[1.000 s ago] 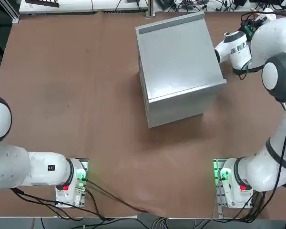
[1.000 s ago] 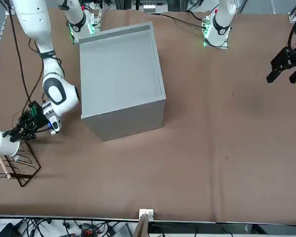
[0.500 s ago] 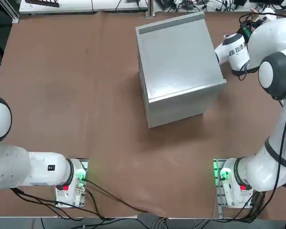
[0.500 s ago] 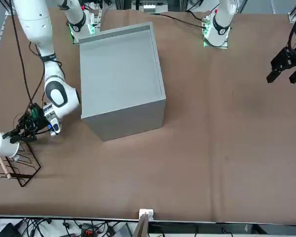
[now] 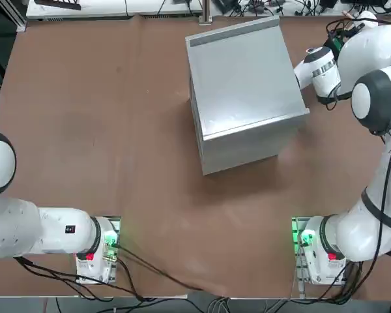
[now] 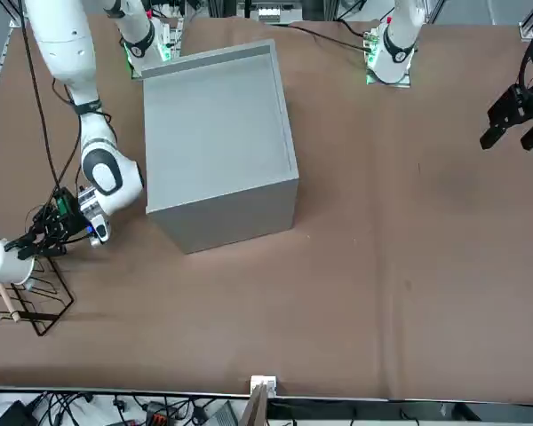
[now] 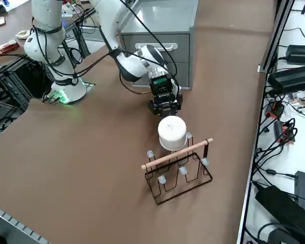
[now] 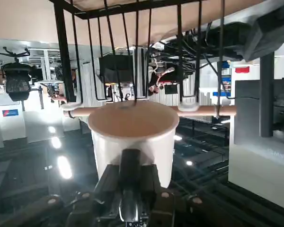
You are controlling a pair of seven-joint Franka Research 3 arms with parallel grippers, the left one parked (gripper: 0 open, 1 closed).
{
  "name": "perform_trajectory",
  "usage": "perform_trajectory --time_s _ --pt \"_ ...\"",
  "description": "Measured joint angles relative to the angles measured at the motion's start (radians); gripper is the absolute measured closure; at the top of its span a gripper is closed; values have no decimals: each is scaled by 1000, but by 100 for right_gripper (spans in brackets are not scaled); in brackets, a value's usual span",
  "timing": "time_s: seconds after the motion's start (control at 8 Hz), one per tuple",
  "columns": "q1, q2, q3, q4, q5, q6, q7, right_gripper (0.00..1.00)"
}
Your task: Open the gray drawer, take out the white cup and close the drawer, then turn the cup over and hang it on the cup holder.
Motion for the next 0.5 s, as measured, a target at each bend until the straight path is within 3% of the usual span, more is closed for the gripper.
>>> perform_trajectory --time_s 0.5 --pt "-22 28 -1 5 -21 0 0 80"
